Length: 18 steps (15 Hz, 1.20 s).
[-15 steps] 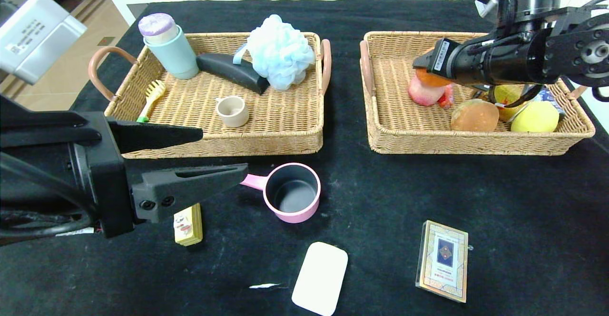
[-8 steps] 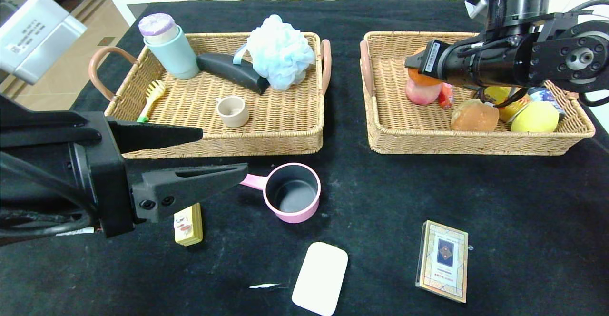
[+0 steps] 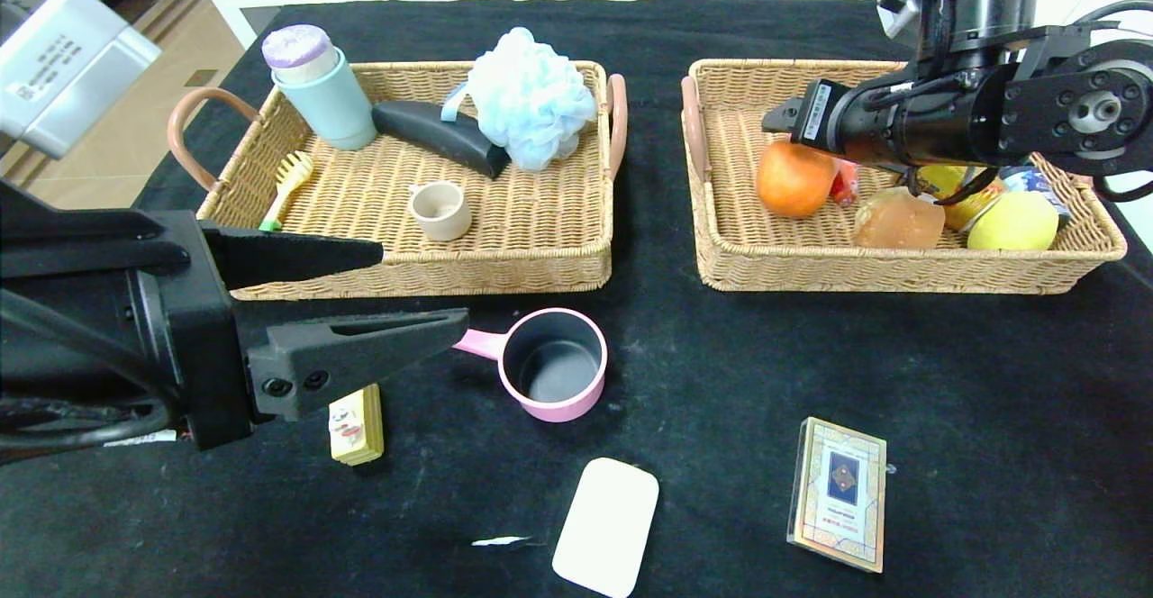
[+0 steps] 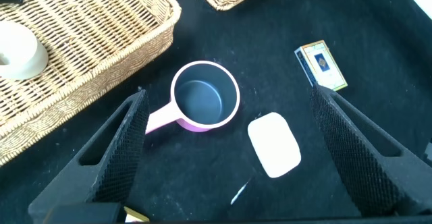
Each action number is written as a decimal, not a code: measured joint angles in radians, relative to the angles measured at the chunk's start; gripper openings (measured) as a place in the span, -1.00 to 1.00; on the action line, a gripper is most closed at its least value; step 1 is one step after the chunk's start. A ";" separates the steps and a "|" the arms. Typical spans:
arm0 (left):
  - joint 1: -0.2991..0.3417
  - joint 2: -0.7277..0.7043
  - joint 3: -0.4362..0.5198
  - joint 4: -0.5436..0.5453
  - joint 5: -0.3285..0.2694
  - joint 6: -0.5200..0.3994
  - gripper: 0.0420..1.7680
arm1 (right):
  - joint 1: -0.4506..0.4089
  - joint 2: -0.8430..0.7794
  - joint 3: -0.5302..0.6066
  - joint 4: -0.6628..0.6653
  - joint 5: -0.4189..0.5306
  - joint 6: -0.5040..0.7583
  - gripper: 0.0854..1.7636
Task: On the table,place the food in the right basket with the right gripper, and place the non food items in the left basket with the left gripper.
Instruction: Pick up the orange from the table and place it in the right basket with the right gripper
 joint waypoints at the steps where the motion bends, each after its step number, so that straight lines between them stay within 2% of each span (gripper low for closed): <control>1: 0.000 0.000 0.000 0.000 0.000 0.000 0.94 | 0.000 0.000 0.000 -0.001 0.000 0.000 0.68; 12: 0.000 -0.001 0.000 -0.001 0.000 0.000 0.94 | 0.000 -0.005 0.000 -0.028 -0.007 0.000 0.87; 18: 0.000 -0.002 0.000 -0.001 0.000 0.000 0.94 | 0.007 -0.012 0.005 -0.055 -0.131 -0.103 0.90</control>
